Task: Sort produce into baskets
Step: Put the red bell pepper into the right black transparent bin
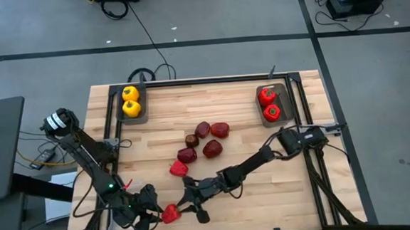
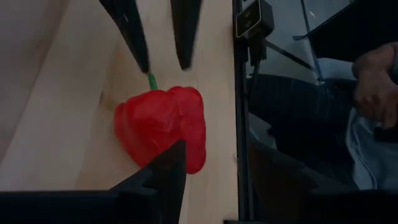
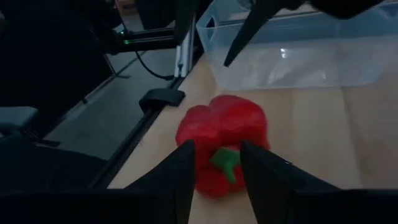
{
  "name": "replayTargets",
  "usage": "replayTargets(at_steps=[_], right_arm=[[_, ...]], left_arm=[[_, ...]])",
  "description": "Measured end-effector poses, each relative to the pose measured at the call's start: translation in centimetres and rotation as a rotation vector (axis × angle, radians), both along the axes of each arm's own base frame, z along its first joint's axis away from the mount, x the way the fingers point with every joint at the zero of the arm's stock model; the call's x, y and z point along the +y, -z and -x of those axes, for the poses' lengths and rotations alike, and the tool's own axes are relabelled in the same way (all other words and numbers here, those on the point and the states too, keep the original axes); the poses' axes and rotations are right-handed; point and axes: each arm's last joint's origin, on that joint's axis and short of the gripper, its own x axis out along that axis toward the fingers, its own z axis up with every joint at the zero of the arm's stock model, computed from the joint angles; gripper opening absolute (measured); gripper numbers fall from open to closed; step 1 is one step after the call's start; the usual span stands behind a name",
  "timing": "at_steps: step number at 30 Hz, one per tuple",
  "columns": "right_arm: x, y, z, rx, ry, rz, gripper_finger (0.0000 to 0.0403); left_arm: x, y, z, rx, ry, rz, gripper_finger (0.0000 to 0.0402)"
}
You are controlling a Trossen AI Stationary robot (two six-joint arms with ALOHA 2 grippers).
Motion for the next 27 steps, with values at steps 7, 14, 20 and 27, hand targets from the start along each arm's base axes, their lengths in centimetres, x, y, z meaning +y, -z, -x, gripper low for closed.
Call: replayTargets(at_steps=[7,14,20,27], right_arm=[[0.2,1.4,-0.5,0.04,0.015,-0.008,0.0133],[0.0,1.7,-0.4,0.078,0.047,0.011,0.0132],[0.0,1.7,-0.4,0.081,0.049,0.004,0.0114],[0.1,1.6,-0.4,0.069,0.042,-0.002,0.0074]], left_arm=[[-0.1,0.3,-0.1,0.004,-0.003,-0.01,0.017],[-0.5,1.6,-0.3,0.03,0.0,-0.049,0.0169],[-0.6,2.1,-0.4,0.042,0.004,-0.057,0.0169],[-0.7,2.0,-0.4,0.038,0.005,-0.047,0.0169]])
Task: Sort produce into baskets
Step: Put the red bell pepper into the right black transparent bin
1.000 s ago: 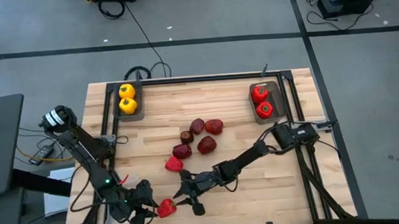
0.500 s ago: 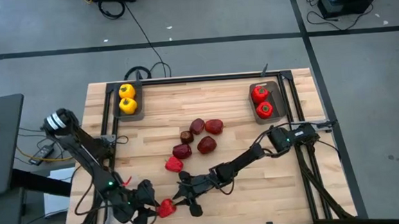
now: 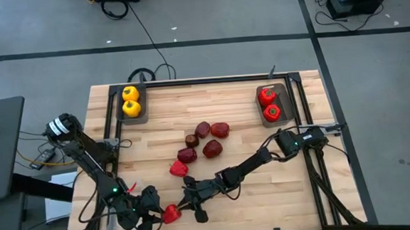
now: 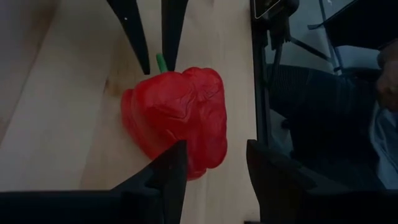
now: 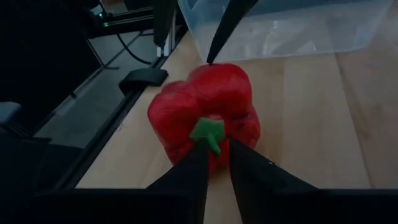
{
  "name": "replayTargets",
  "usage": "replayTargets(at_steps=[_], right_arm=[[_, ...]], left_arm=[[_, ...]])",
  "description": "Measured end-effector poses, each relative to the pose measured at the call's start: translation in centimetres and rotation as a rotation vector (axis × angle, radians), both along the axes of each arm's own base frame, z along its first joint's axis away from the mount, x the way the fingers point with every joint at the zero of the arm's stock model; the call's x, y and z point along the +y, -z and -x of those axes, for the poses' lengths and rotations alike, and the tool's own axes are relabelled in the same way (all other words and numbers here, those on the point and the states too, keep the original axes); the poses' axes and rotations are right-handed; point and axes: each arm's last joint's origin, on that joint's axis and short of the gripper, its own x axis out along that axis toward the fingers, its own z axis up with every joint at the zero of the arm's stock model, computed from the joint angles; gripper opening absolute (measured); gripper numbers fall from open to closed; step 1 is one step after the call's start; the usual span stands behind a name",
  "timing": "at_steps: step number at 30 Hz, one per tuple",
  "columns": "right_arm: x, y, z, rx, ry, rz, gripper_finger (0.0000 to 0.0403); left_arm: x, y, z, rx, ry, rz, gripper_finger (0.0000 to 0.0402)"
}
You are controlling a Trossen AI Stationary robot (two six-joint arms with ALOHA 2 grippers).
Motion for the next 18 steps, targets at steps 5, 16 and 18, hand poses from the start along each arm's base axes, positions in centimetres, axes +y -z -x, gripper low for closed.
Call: replayTargets(at_steps=[5,16,18], right_arm=[[0.01,-0.1,-0.03,-0.011,-0.001,-0.002,0.0051],[0.1,-0.12,0.0,-0.025,-0.033,0.025,0.0009],[0.07,-0.21,0.03,-0.017,-0.022,0.027,0.0007]], left_arm=[[0.01,0.01,0.0,0.0,0.0,-0.001,0.0169],[0.21,0.09,-0.13,0.0,-0.006,-0.02,0.0169],[0.54,0.21,-0.19,0.002,-0.039,-0.046,0.0169]])
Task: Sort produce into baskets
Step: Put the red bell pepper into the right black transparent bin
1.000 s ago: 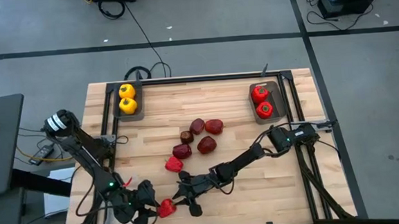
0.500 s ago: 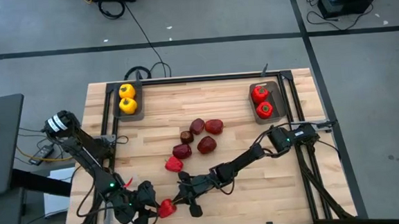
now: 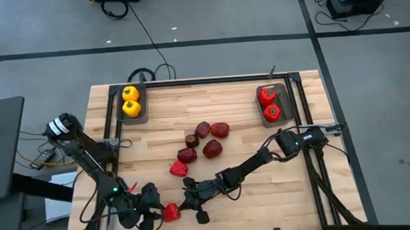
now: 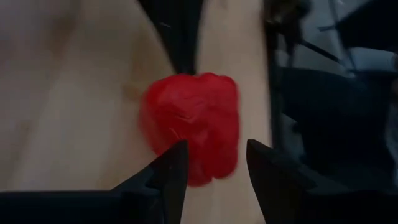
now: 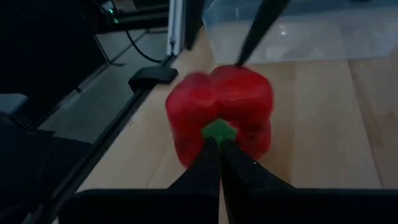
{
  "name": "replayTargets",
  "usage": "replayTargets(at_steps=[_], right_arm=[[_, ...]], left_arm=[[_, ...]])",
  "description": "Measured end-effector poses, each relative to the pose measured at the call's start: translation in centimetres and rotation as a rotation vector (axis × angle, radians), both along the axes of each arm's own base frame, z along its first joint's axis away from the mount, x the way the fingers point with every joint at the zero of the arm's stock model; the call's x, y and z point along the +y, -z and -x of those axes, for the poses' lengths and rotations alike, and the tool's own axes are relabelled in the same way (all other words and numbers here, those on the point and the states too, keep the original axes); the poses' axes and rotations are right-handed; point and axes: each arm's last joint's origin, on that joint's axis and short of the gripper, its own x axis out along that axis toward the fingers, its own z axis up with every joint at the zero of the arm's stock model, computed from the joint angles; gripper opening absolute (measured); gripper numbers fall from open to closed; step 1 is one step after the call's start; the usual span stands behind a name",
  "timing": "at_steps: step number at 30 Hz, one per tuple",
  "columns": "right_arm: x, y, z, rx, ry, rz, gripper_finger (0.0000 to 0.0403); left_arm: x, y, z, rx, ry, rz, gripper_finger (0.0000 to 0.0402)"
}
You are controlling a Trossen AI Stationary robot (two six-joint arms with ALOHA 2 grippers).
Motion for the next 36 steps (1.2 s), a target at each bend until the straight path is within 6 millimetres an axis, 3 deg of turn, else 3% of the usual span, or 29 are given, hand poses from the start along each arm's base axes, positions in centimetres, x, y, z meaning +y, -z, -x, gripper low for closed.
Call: replayTargets(at_steps=[5,11,20,26,31,36], right_arm=[[-0.2,-1.8,0.7,0.106,0.052,0.079,0.0005],[-0.2,-6.6,3.7,0.281,0.088,0.254,0.0005],[-2.2,-14.2,10.5,0.504,0.158,0.493,0.0004],[-4.3,-18.5,16.9,0.754,0.32,0.539,0.0004],[-6.7,-21.5,22.2,0.977,0.467,0.572,0.0004],[-9.2,-23.4,24.9,0.993,0.538,0.507,0.0002]], left_arm=[[0.6,0.1,-0.3,-0.002,-0.064,-0.036,0.0169],[1.1,-0.4,-0.9,-0.025,-0.089,-0.004,0.0169],[0.9,-2.3,-1.6,-0.21,-0.208,0.03,0.0168],[0.7,-3.8,-2.5,-0.301,-0.219,-0.052,0.0166],[2.5,-4.1,-4.5,-0.341,-0.277,-0.156,0.0165],[5.0,-4.8,-7.3,-0.361,-0.209,-0.162,0.0165]])
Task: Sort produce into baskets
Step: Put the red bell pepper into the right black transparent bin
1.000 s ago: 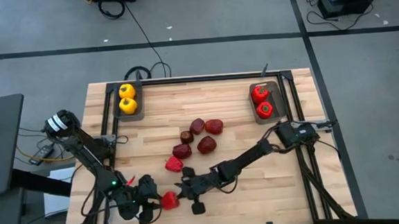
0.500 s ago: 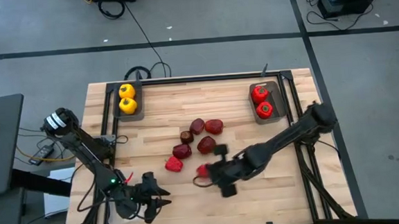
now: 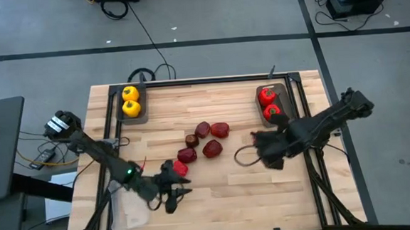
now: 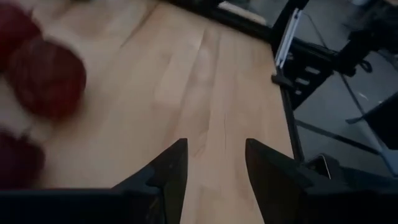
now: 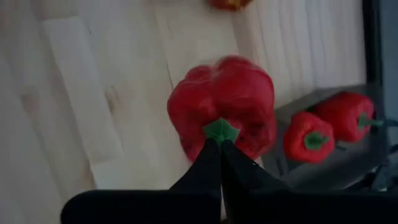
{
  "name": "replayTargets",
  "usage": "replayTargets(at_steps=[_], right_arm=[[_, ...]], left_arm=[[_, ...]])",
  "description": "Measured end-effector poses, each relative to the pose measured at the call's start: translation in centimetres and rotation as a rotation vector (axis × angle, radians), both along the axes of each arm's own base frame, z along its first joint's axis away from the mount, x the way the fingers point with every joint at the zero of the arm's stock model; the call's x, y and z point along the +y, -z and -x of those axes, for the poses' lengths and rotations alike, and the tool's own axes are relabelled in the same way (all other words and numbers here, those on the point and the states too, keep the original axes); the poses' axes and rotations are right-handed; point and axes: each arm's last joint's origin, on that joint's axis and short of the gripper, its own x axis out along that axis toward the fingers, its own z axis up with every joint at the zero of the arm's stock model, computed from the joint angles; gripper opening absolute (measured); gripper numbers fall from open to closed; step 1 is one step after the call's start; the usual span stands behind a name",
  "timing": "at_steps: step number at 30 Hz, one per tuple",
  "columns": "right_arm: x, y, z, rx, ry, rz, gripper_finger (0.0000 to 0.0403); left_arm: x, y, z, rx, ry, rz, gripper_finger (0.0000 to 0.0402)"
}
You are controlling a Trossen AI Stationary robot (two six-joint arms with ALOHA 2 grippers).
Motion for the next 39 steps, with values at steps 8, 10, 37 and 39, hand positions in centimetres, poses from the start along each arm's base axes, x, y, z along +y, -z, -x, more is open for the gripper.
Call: replayTargets(at_steps=[8,10,37,39], right_arm=[[-5.9,-0.2,3.5,-0.023,0.218,0.001,0.0002],[-7.4,0.2,4.2,-0.036,0.301,-0.009,0.0002],[-25.4,5.3,7.0,0.174,0.78,-0.119,0.0002],[-25.7,5.6,6.9,0.183,0.777,-0.141,0.0002]], left_arm=[[4.4,-2.1,-2.7,-0.116,0.047,-0.126,0.0165],[5.4,-2.3,-3.1,-0.121,0.035,-0.147,0.0165],[11.6,-1.8,-5.0,-0.054,0.026,-0.229,0.0165],[11.6,-1.6,-4.9,-0.033,0.028,-0.233,0.0165]])
